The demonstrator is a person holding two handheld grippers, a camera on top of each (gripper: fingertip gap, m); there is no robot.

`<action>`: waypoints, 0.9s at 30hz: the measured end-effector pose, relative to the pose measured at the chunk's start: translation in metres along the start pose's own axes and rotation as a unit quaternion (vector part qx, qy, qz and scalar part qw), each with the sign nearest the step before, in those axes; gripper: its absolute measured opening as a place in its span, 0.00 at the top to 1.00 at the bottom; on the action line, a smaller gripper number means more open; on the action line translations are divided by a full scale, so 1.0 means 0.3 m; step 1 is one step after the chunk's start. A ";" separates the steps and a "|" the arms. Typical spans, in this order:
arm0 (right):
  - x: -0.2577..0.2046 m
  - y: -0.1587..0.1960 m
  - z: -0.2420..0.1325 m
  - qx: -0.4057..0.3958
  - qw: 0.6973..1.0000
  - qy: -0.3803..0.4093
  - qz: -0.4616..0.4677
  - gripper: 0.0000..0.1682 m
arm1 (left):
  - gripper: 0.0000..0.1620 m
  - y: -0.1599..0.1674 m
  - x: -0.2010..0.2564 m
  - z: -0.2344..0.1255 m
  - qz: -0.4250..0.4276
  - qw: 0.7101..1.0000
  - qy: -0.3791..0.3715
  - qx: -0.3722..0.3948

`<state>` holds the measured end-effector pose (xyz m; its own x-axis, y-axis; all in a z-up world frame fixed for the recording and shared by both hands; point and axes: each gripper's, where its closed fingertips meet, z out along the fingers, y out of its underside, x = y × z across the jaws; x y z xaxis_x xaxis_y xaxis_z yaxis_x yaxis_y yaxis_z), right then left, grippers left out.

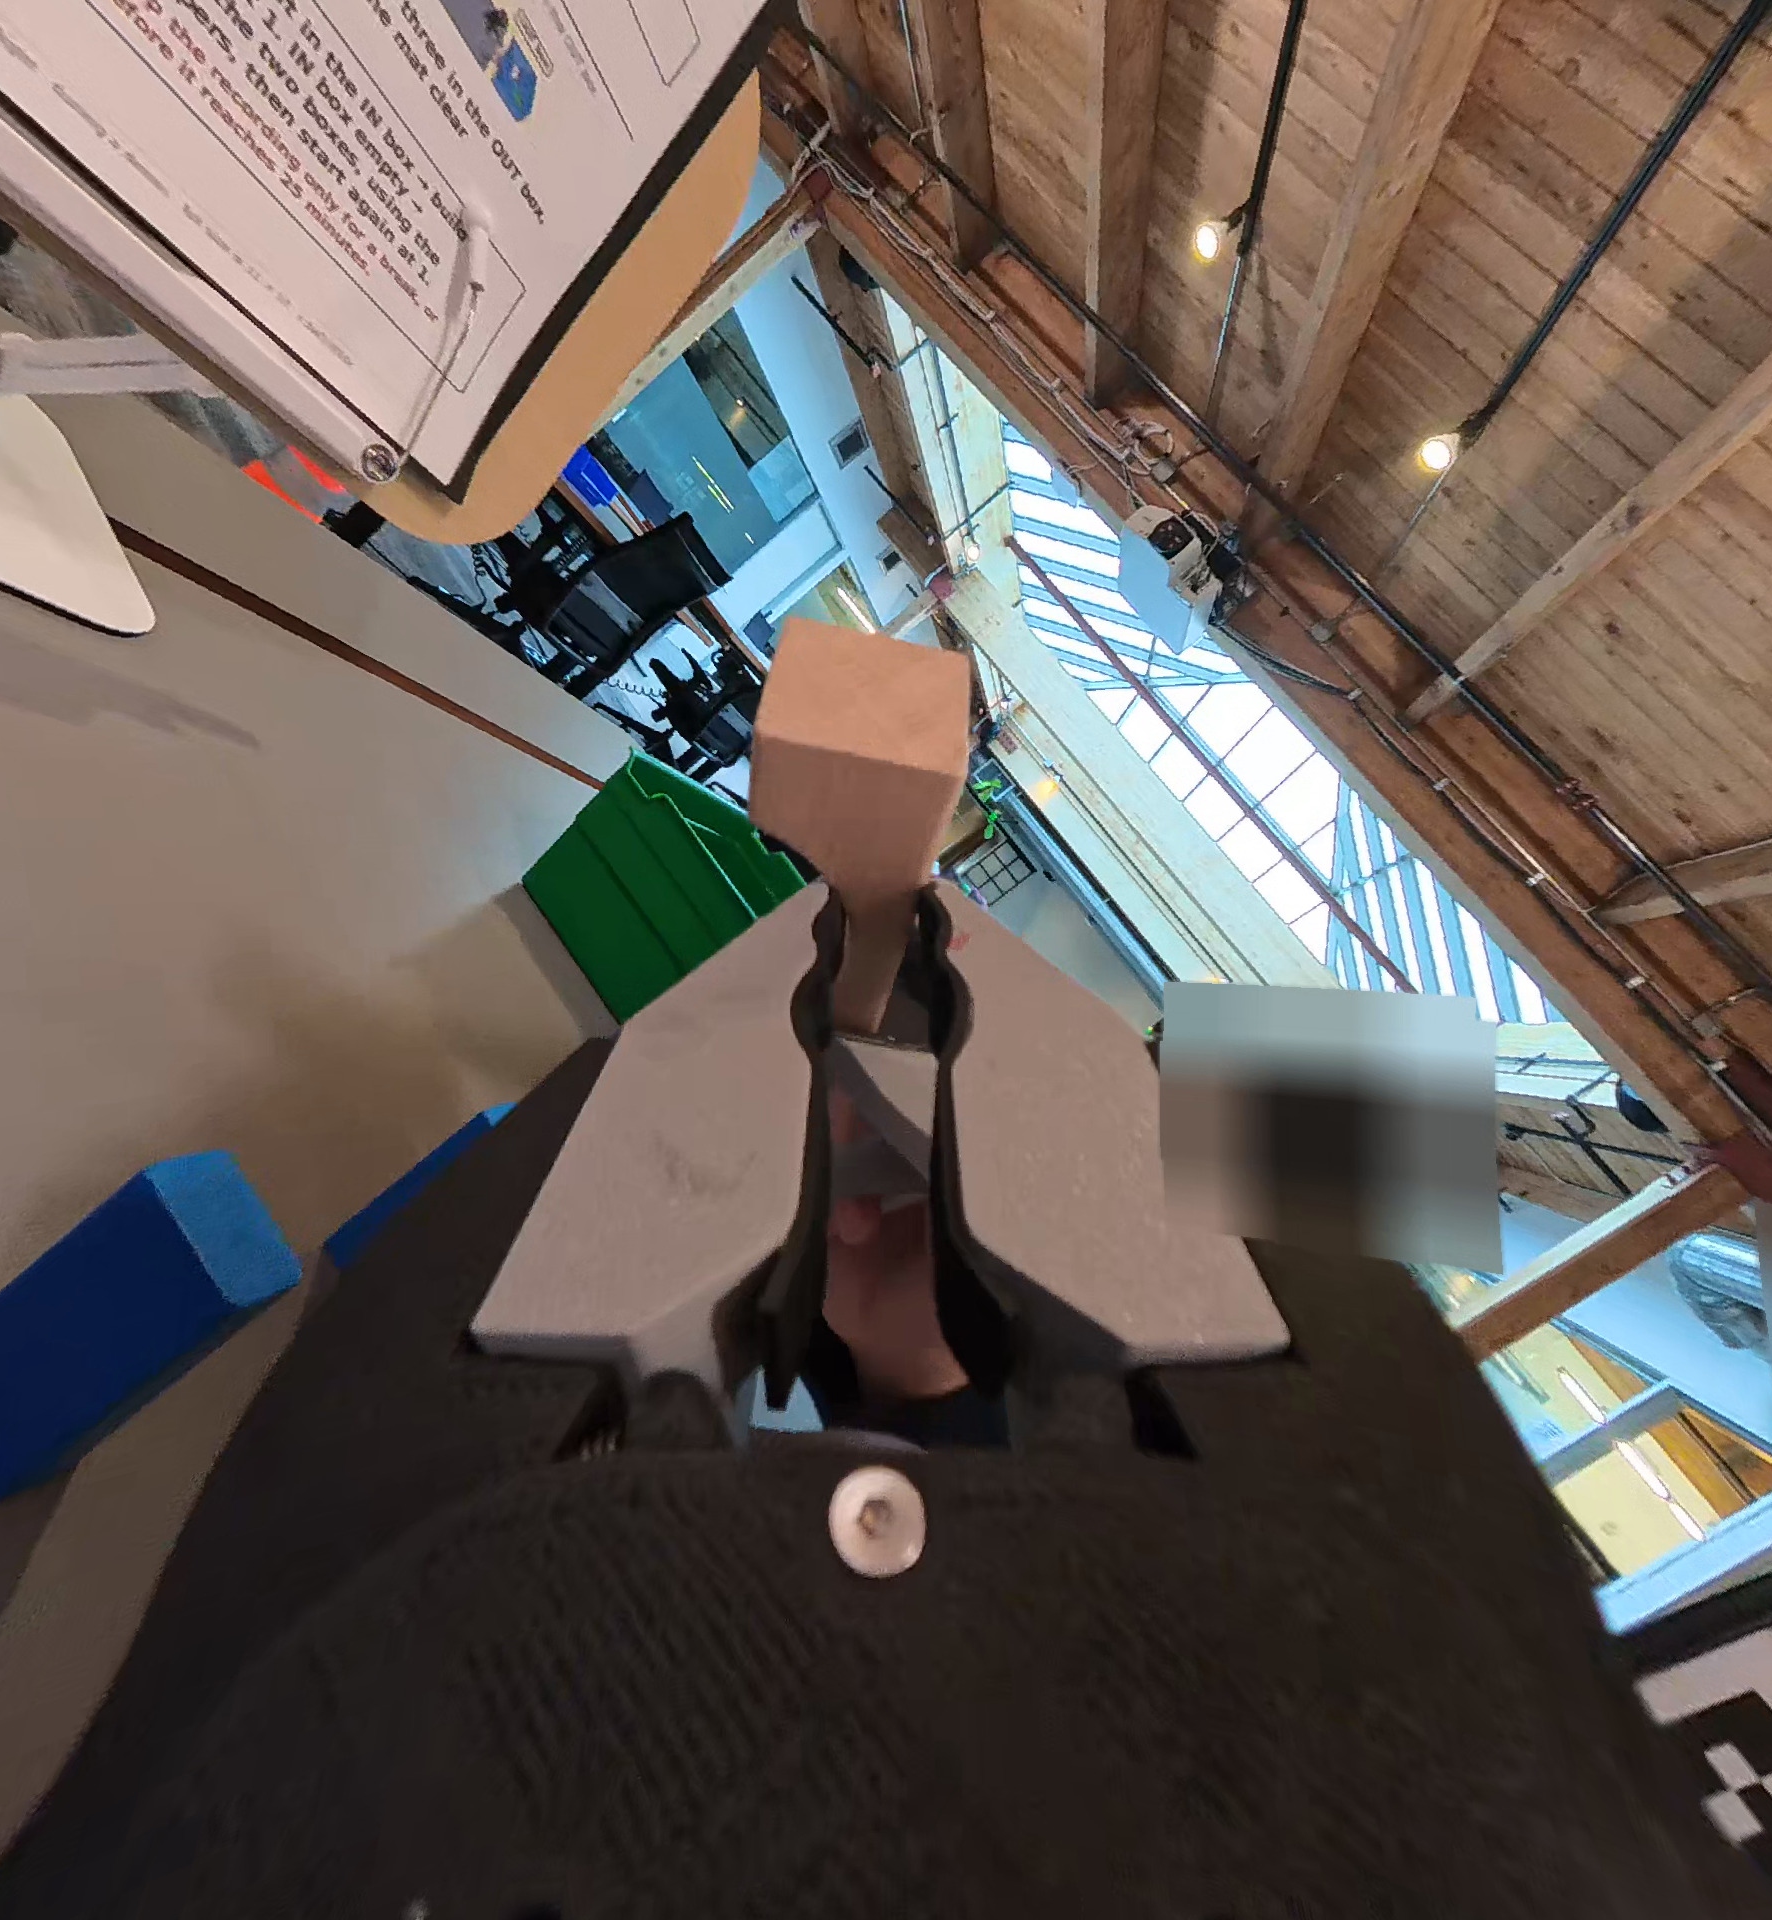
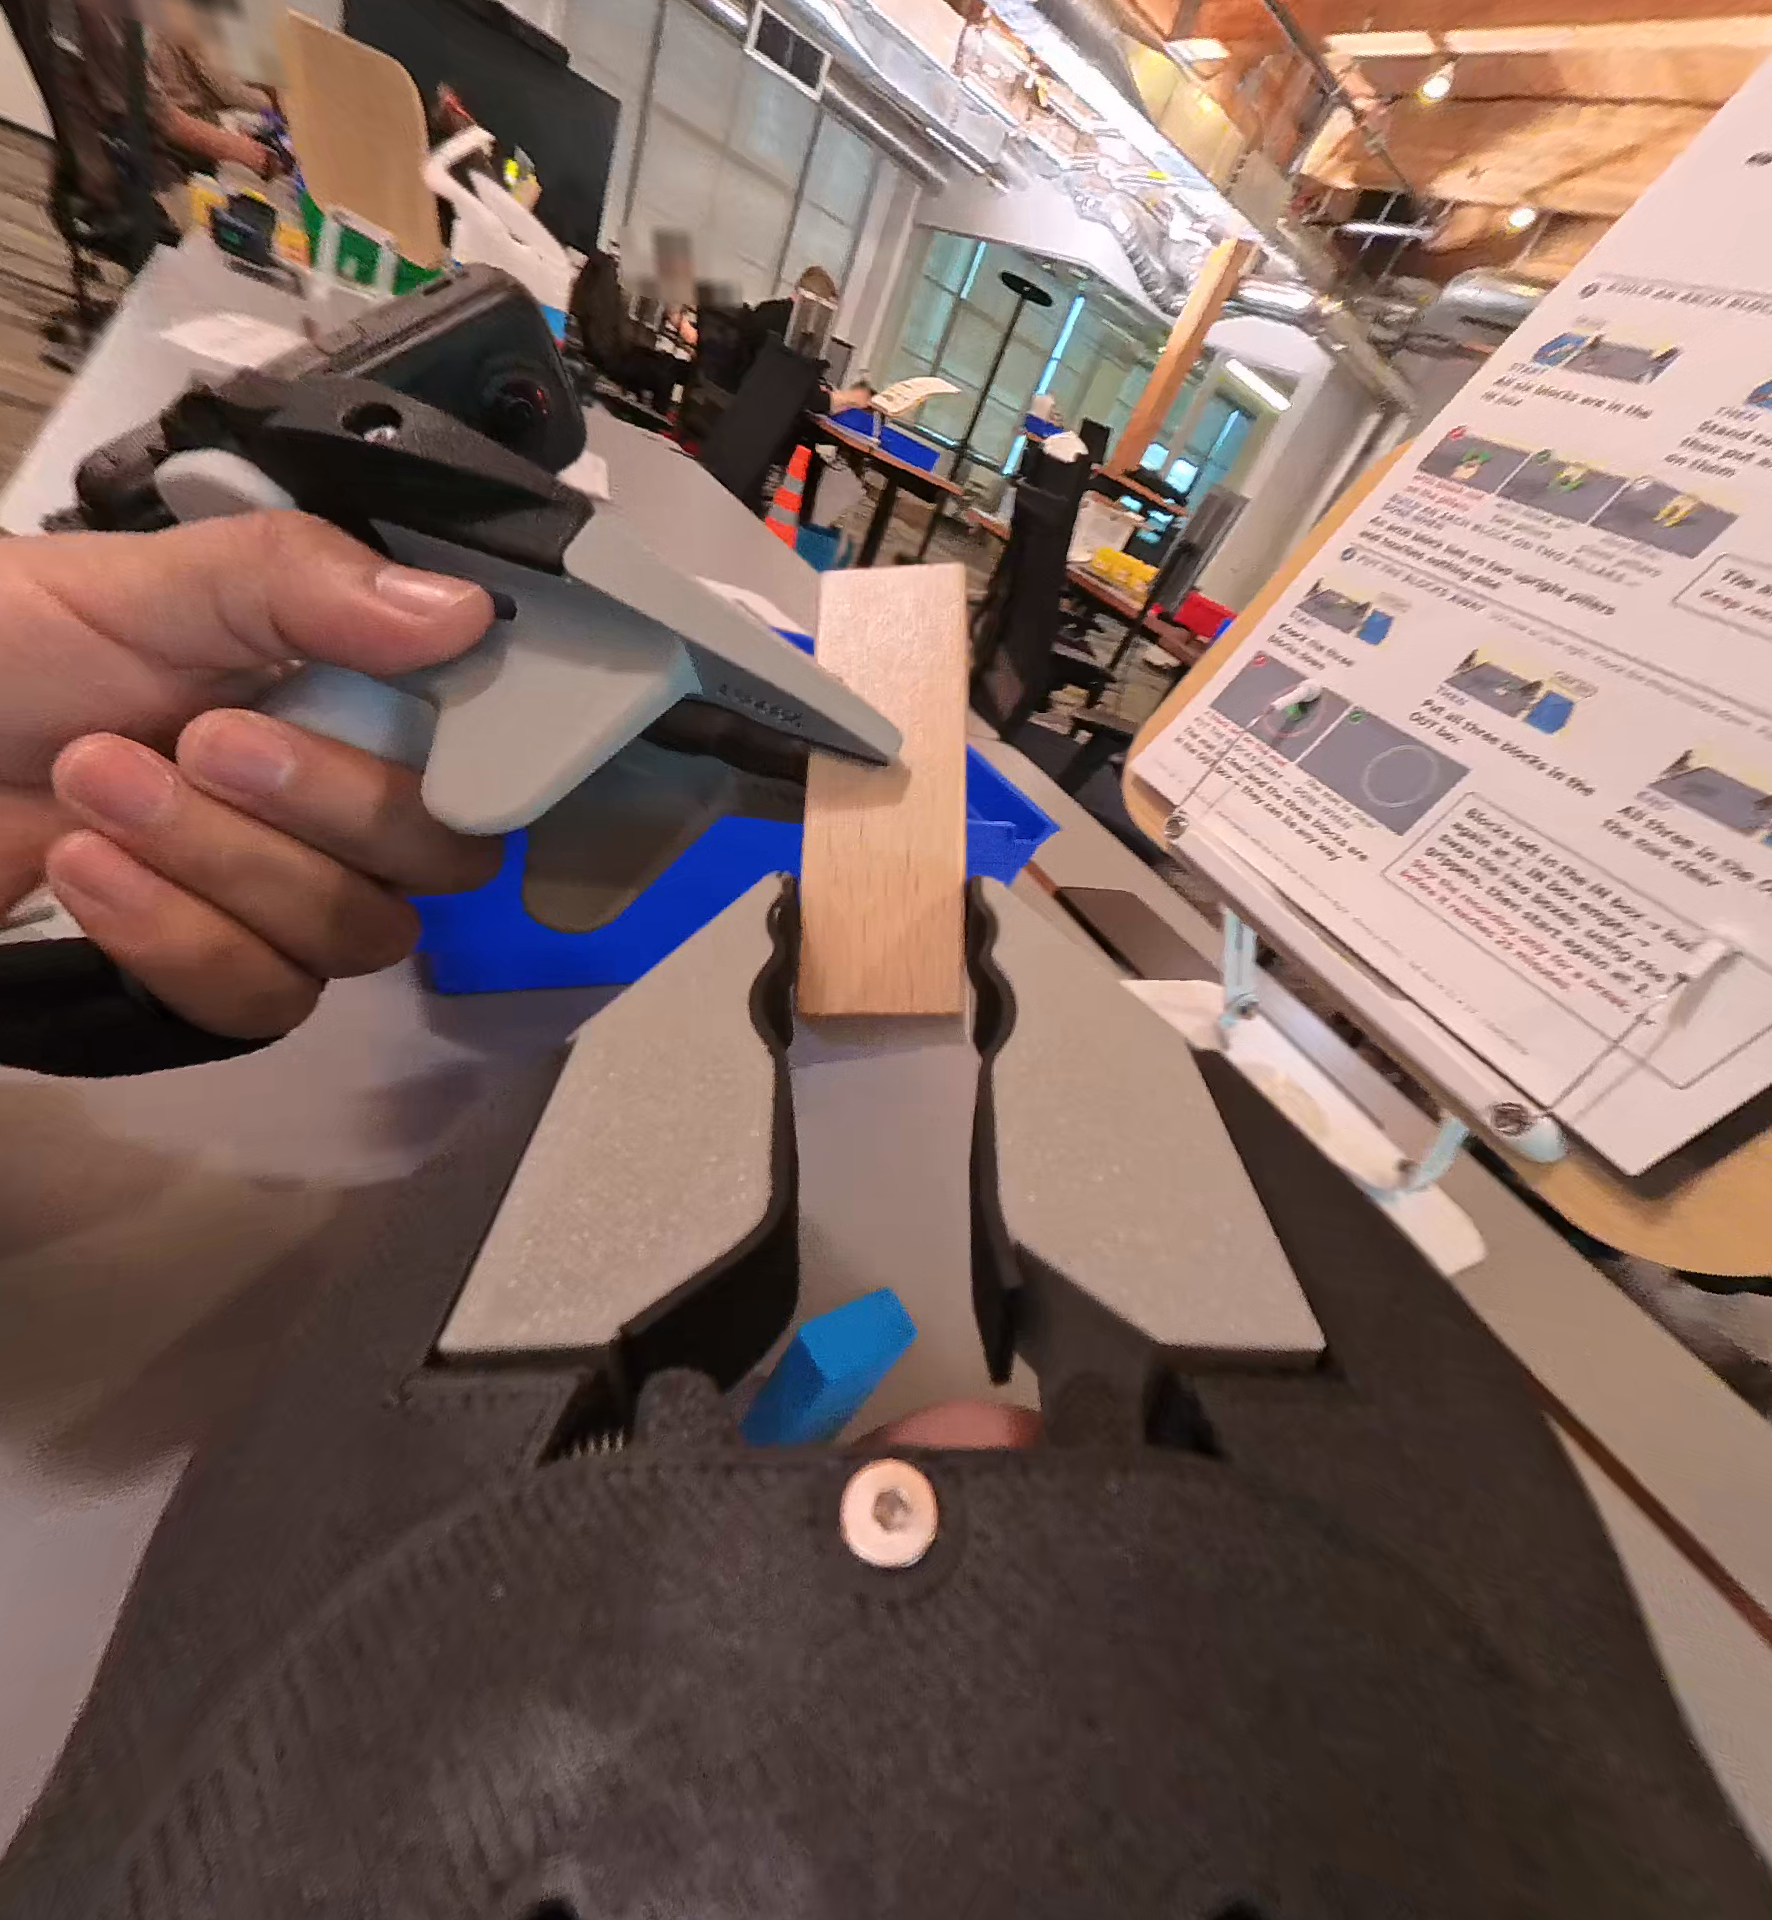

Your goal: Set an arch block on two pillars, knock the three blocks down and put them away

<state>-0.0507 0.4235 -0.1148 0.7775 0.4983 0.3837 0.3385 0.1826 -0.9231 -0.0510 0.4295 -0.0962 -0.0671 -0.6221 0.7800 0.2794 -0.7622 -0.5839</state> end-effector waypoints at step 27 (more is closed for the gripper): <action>-0.145 0.043 -0.024 -0.053 0.973 -0.207 0.089 0.83 | 0.85 0.090 0.004 -0.114 0.103 0.992 -0.016 -0.074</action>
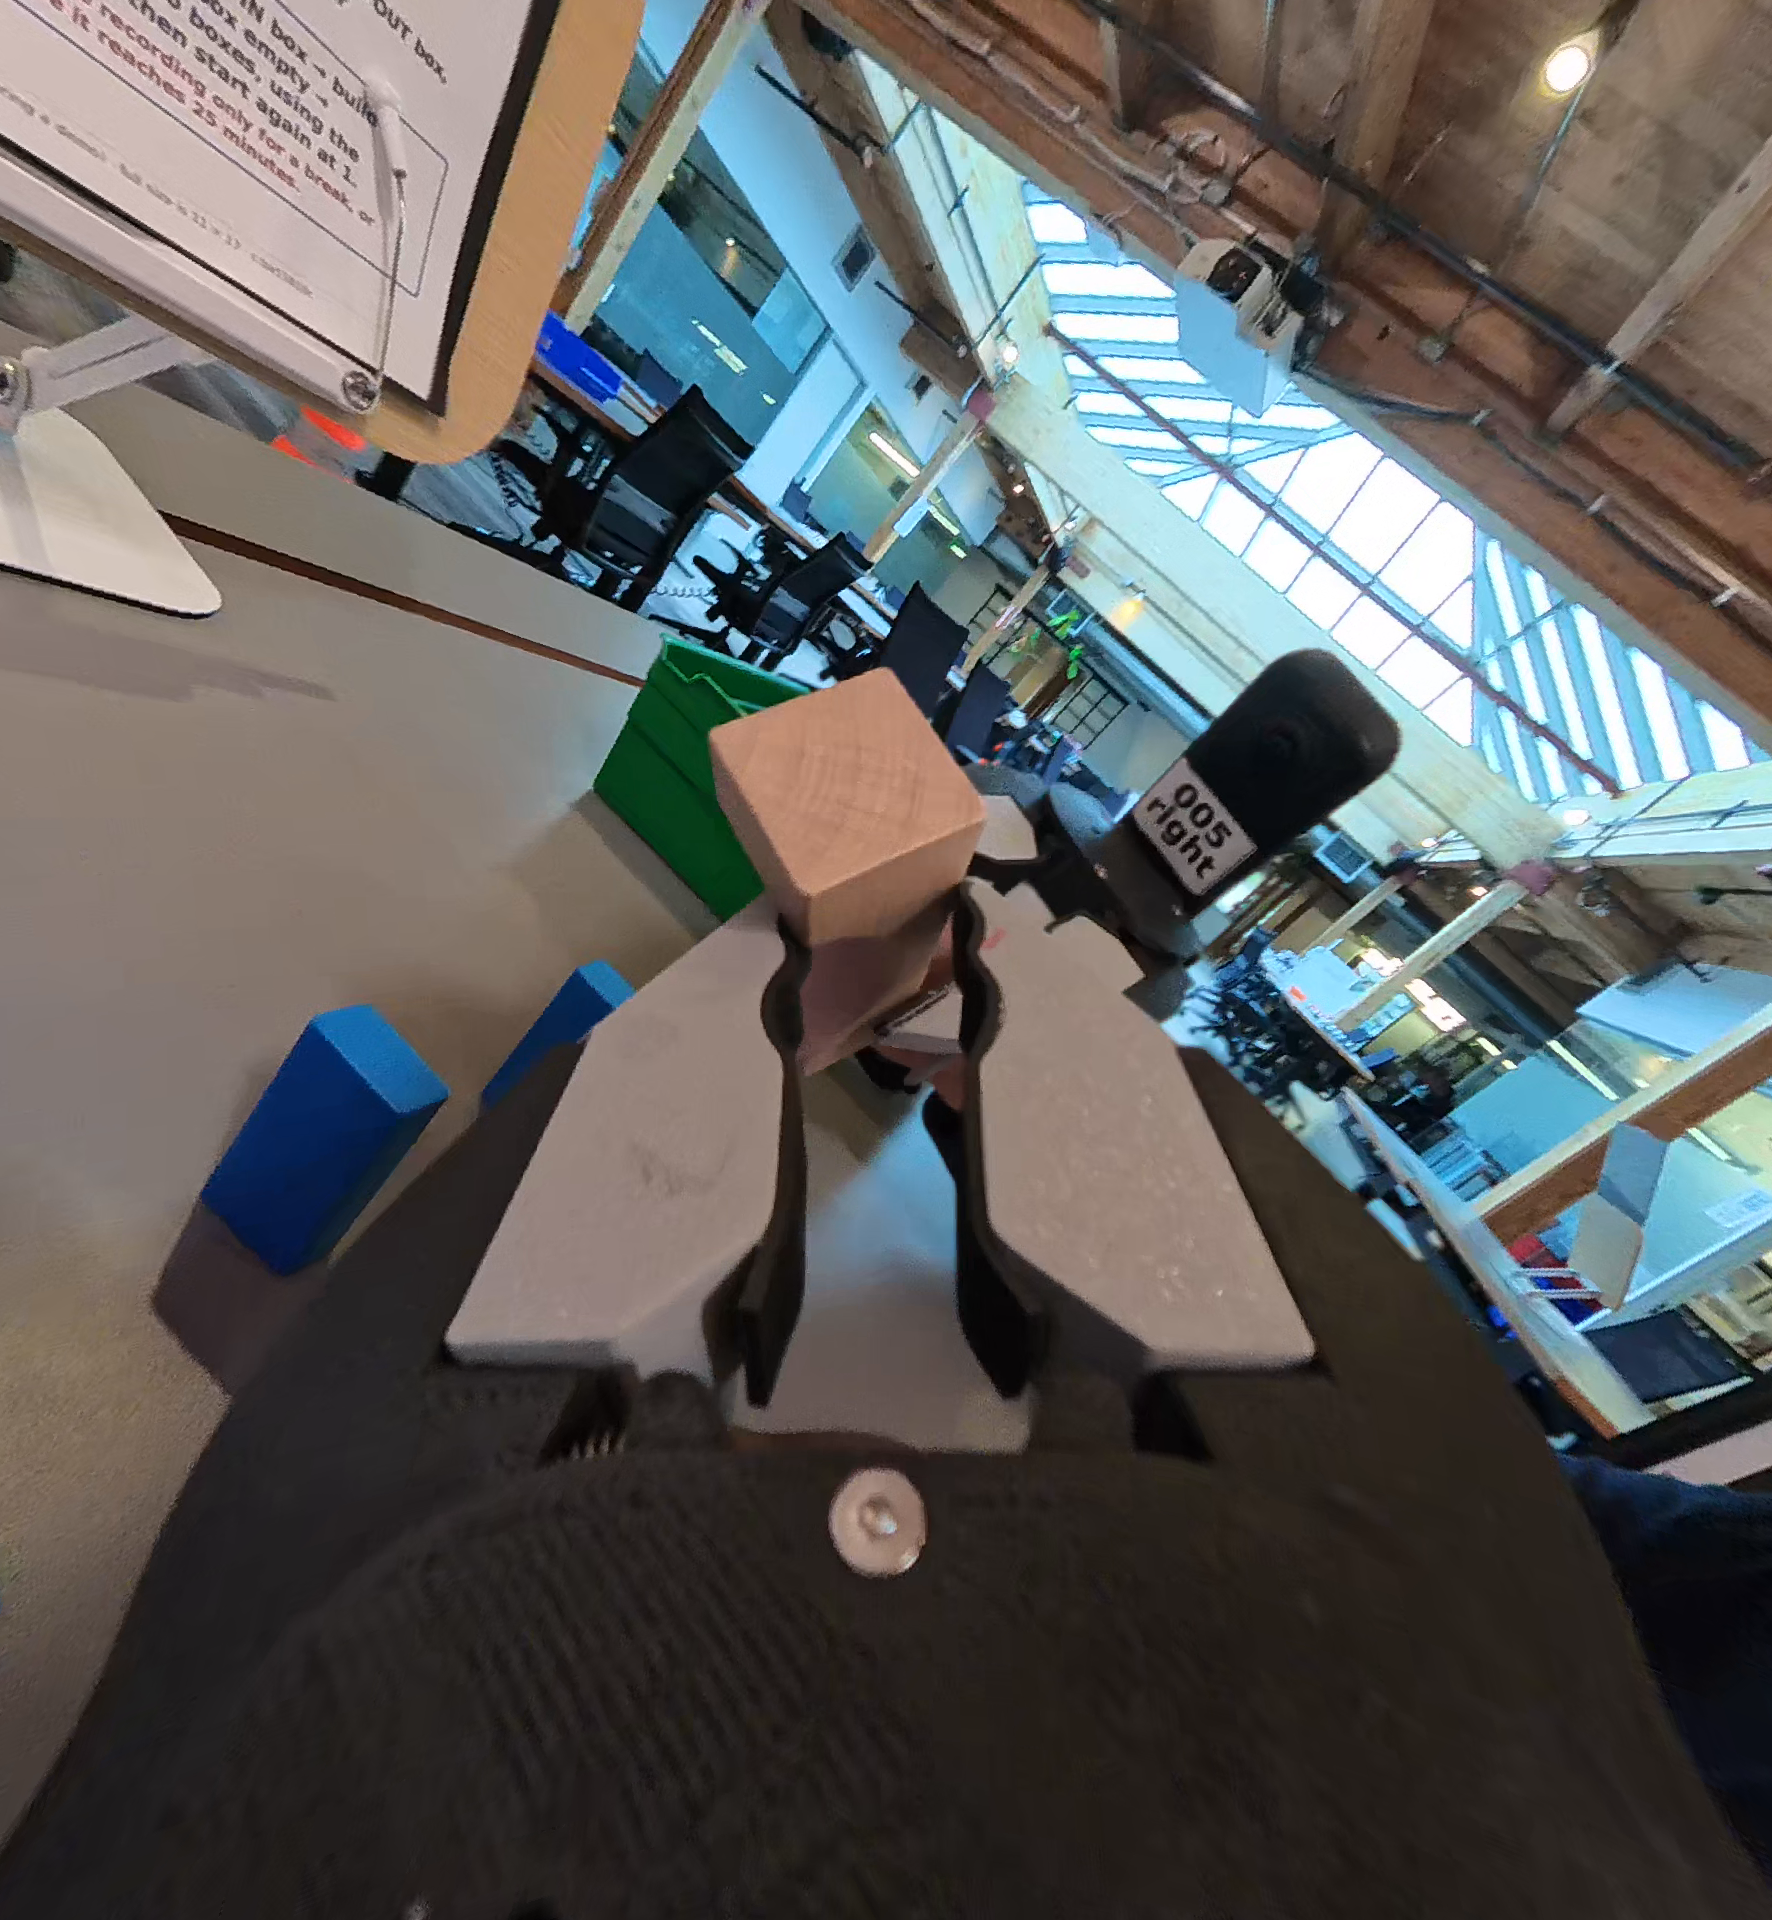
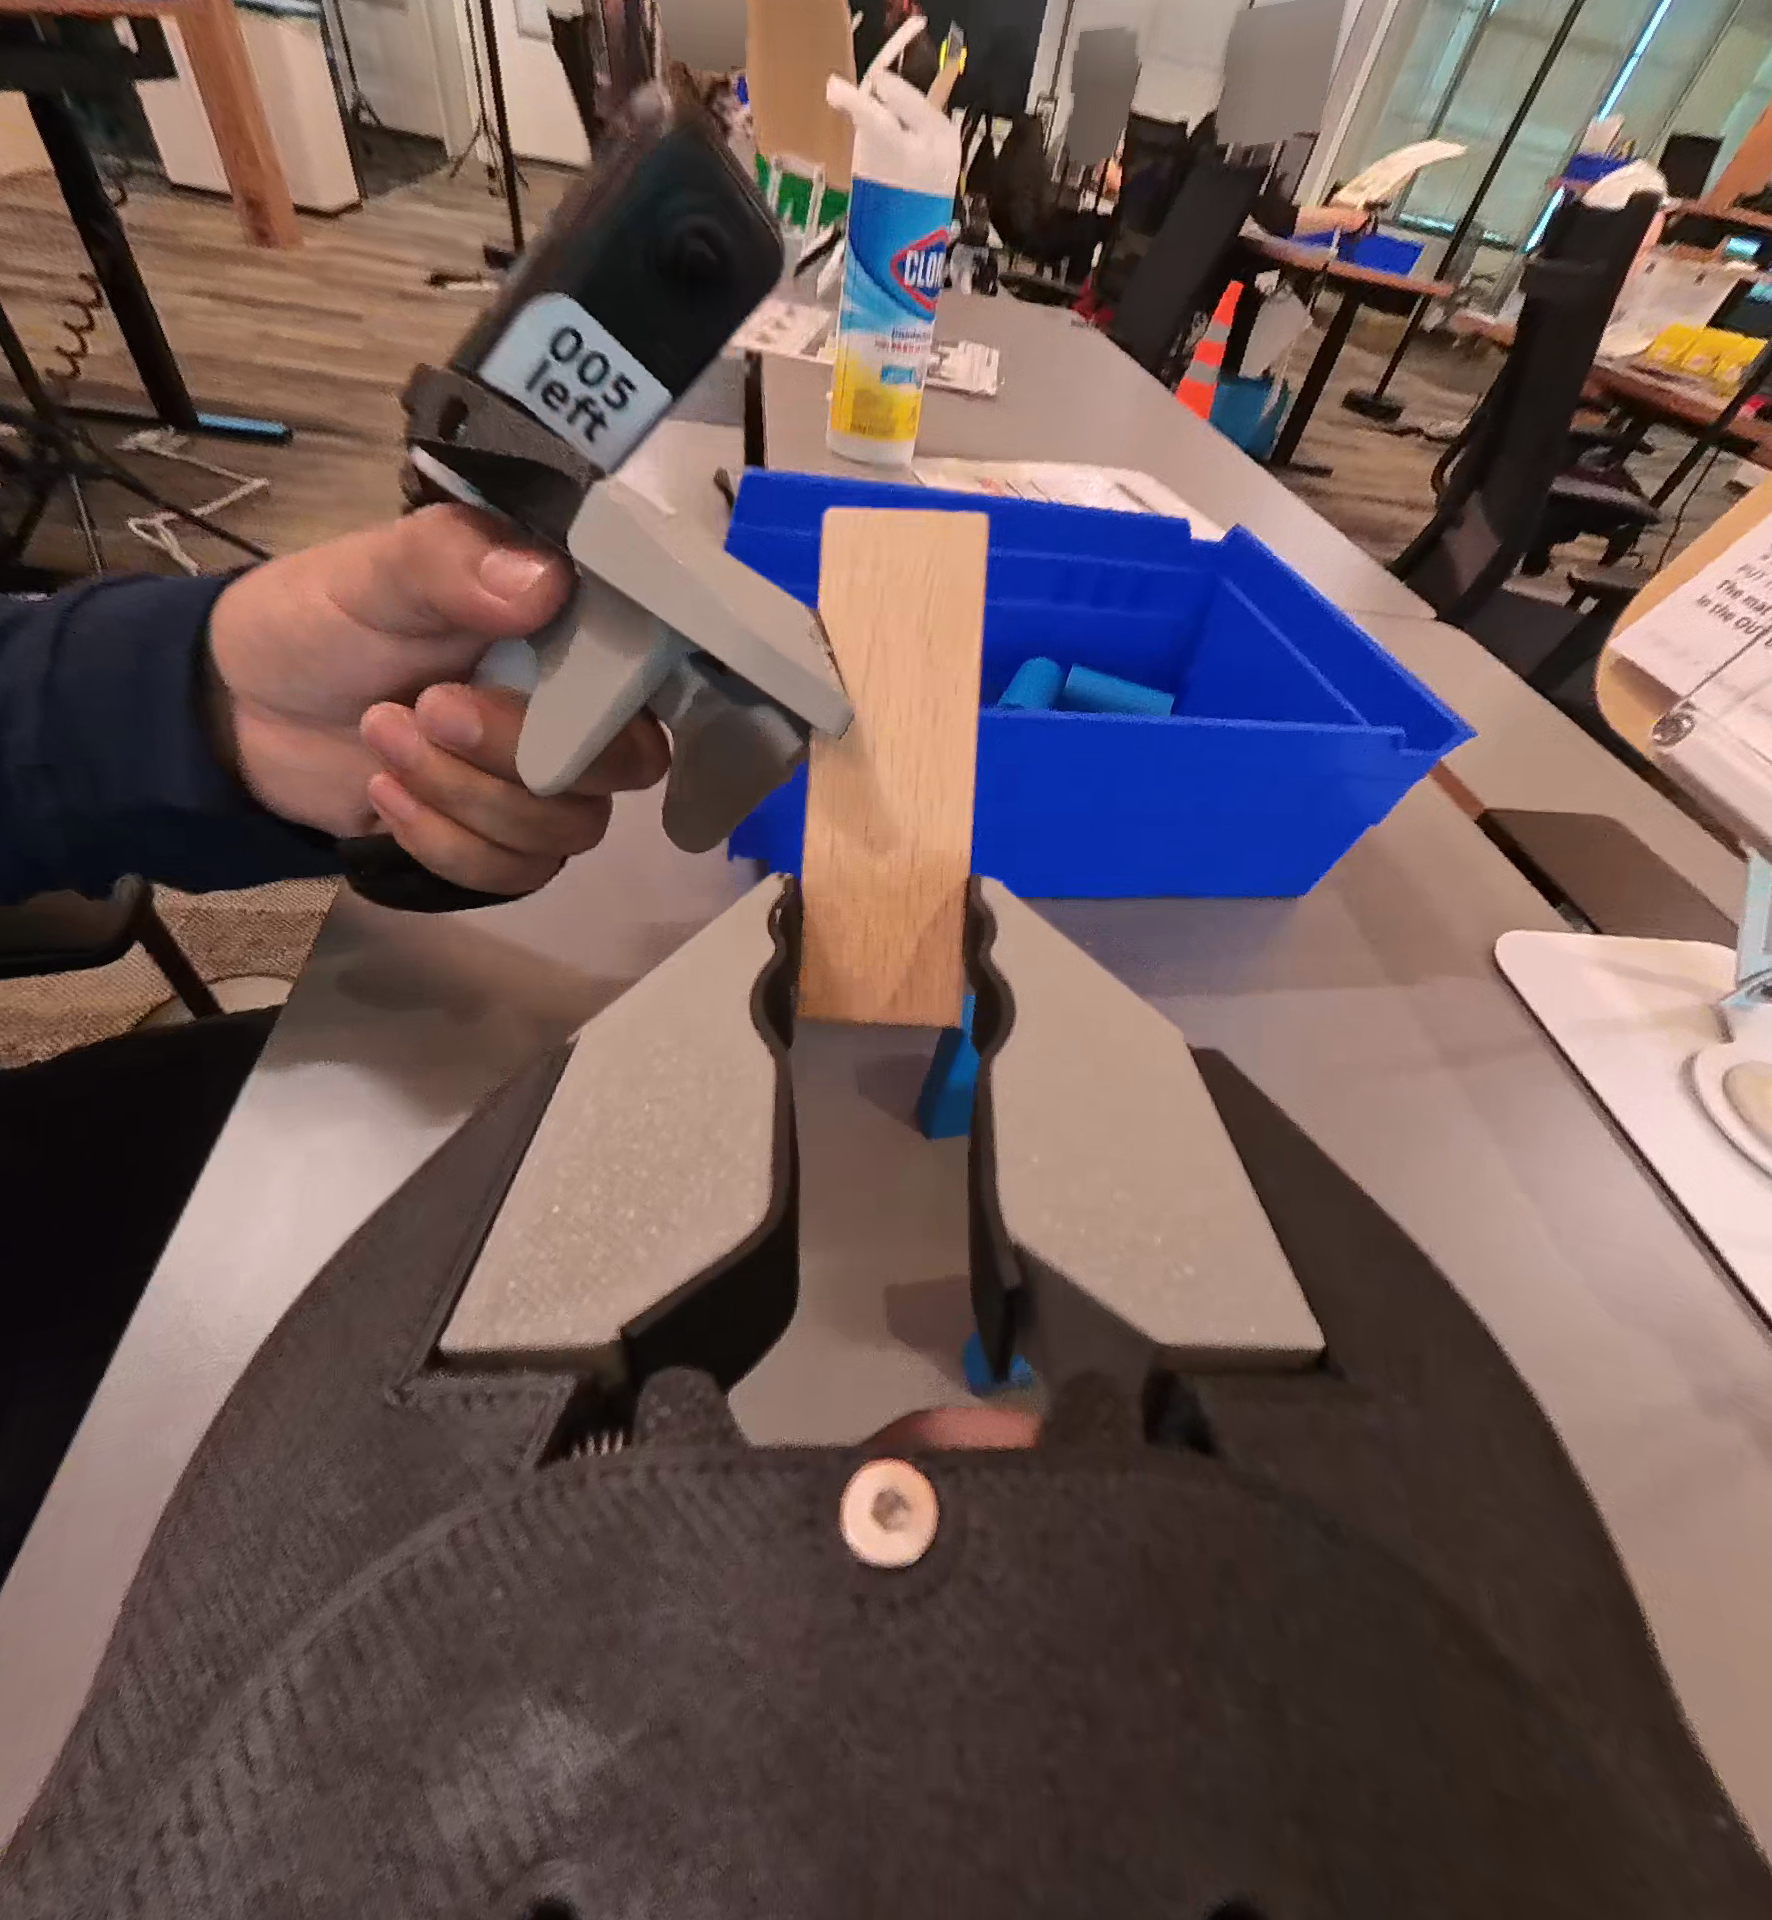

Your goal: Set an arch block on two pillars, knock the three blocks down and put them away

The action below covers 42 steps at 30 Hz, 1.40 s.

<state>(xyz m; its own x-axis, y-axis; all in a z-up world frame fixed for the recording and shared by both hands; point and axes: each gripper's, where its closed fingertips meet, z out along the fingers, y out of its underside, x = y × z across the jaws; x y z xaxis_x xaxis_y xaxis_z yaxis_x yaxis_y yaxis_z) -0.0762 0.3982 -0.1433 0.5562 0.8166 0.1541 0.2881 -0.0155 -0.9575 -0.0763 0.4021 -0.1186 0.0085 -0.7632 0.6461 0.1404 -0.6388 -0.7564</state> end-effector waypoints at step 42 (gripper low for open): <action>0.005 -0.024 0.019 -0.017 0.991 0.091 -0.096 0.82 | 0.81 0.052 0.011 -0.027 0.032 0.997 -0.058 0.033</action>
